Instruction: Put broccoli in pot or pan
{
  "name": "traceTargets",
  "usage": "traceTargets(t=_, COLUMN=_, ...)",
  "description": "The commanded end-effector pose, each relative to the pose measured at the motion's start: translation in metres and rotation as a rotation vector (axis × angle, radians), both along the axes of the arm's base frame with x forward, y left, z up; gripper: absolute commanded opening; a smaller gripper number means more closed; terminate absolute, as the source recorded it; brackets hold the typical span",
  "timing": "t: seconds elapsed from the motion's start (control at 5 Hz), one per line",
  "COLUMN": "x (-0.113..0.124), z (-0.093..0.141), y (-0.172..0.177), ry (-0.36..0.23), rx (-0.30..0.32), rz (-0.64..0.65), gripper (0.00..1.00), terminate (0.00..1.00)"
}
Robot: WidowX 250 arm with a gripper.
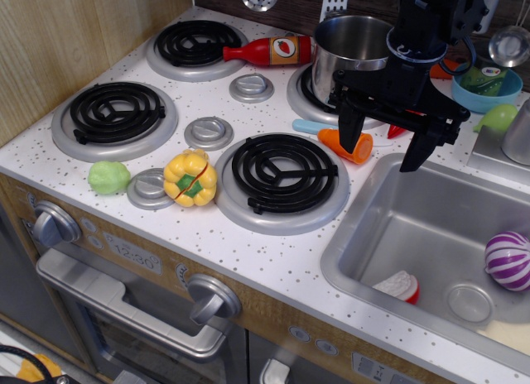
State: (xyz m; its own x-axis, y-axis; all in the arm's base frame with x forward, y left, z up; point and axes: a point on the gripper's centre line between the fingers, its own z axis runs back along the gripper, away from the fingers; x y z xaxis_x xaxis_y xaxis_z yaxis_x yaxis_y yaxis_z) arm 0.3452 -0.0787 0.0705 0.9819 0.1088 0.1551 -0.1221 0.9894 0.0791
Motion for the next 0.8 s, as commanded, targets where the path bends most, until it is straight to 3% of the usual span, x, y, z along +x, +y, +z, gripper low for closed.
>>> traceTargets(t=0.0, x=0.000, z=0.000, y=0.000, ry=0.000, rx=0.000, rz=0.000, gripper=1.00, terminate=0.00)
traceTargets(t=0.2, x=-0.023, z=0.010, y=0.047, ry=0.038, rx=0.036, rz=-0.070, gripper=1.00, terminate=0.00)
traceTargets(t=0.6, x=-0.068, z=0.065, y=0.117, ry=0.133, rx=0.132, rz=-0.140, gripper=1.00, terminate=0.00)
